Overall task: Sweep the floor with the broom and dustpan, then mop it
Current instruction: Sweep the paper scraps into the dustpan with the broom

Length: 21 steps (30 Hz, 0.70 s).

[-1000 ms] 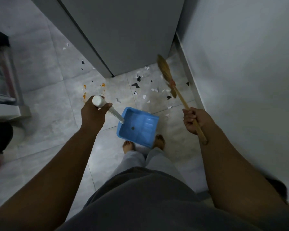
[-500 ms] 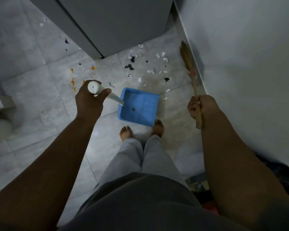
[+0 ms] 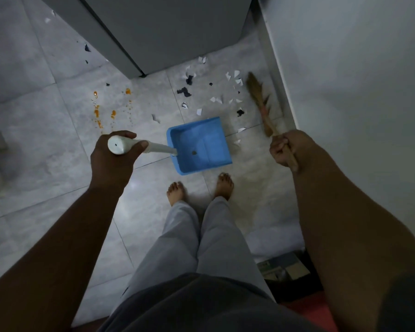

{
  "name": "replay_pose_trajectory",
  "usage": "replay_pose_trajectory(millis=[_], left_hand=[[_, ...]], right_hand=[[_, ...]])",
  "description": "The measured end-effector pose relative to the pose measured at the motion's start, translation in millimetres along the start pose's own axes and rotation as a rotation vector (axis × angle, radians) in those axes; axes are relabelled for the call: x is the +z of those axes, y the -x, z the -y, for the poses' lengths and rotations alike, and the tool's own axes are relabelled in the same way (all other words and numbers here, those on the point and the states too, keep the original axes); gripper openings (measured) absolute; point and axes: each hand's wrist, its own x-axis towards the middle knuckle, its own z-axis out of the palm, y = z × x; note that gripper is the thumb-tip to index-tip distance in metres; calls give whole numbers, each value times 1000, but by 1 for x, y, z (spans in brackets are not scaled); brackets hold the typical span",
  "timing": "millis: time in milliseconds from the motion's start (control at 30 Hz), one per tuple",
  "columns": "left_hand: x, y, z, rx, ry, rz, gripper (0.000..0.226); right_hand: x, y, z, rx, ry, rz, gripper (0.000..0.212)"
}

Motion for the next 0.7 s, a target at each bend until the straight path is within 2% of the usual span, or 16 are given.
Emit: replay_pose_trajectory(millis=[100,233,400,467,567,700], left_hand=[[-2,0,-4,9,-30,4,33],[-3,-1,-7,30,-69,-13,29],[-7,-6,4,28,-9,1,23],[-7,-7,11,18,20,2,24],[-7,-7,19,6,34,-14,26],[-6,-7,20,-23,15,-51,29]], right_hand=[[-10,22,-11,75,9,70,33],[-9,46,-14,45,53,72,36],[14,23,6,7,107,-4,34],[20,9,12,18,79,22,33],[27,1,4,74,75,82,36],[22,15,-14,84,105,20,31]])
